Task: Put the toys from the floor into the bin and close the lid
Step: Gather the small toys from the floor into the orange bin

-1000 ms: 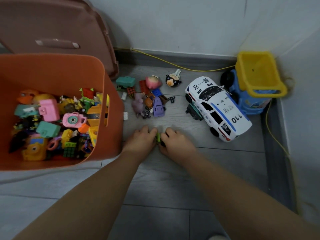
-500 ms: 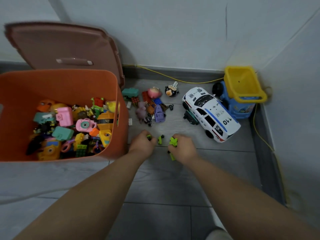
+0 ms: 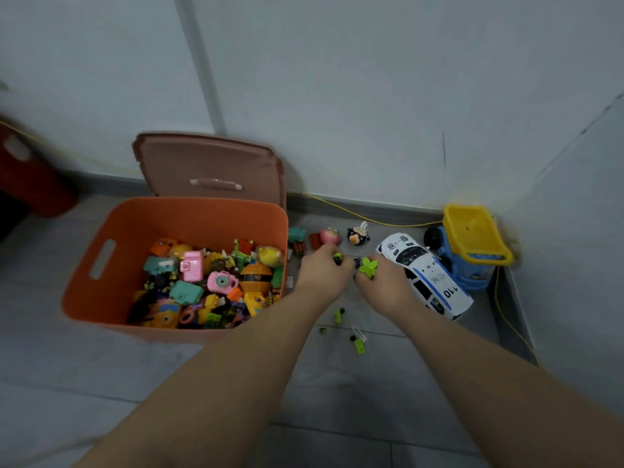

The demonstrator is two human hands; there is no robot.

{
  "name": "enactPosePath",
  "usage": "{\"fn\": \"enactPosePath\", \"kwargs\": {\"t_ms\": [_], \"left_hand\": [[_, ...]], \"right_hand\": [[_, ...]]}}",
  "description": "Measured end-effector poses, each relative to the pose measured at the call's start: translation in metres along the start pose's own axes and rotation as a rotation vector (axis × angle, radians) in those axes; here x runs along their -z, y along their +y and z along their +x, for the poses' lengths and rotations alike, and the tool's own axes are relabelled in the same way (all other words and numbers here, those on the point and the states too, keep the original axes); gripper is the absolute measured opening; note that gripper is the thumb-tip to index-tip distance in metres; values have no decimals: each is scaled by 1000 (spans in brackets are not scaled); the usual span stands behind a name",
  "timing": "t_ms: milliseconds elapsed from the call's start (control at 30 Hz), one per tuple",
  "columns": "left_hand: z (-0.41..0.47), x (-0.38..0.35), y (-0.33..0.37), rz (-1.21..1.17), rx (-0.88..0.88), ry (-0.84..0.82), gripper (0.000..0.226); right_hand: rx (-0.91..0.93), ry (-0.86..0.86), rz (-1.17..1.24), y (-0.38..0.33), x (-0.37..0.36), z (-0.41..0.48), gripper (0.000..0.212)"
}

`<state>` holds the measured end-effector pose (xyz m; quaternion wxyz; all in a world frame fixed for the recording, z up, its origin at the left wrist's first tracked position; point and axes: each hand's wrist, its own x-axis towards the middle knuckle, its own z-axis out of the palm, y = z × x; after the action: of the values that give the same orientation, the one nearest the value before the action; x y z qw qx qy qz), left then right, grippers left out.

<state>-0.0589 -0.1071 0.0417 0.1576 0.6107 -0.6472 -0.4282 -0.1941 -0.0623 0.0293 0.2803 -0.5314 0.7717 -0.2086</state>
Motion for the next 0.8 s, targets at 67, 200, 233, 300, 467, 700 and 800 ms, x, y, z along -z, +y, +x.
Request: {"fn": "enactPosePath", "kwargs": {"t_ms": [67,200,233,300,467,700,800], "left_hand": [[-2,25,4,19,-21,32,17],[-1,63,8,8,-28,99,23],[-2,72,7,2,-19,113,24],[-1,87,3,14,-19,138,24],[0,130,-21,34,8,165,22],[0,183,-72,103,81,209,18],[3,188,-87,186,49,160,26]], "right_hand": [[37,20,9,-25,5,0,18],[83,33,47,-69,9,-2,15],[103,34,60,-82,9,-4,17],[139,29,68,-104,6,-5,20],[199,-8,34,-153,-9,-5,21],[253,-7,-47,-202,-40,2,31],[257,-50,-81,-206,-49,3,33]]}}
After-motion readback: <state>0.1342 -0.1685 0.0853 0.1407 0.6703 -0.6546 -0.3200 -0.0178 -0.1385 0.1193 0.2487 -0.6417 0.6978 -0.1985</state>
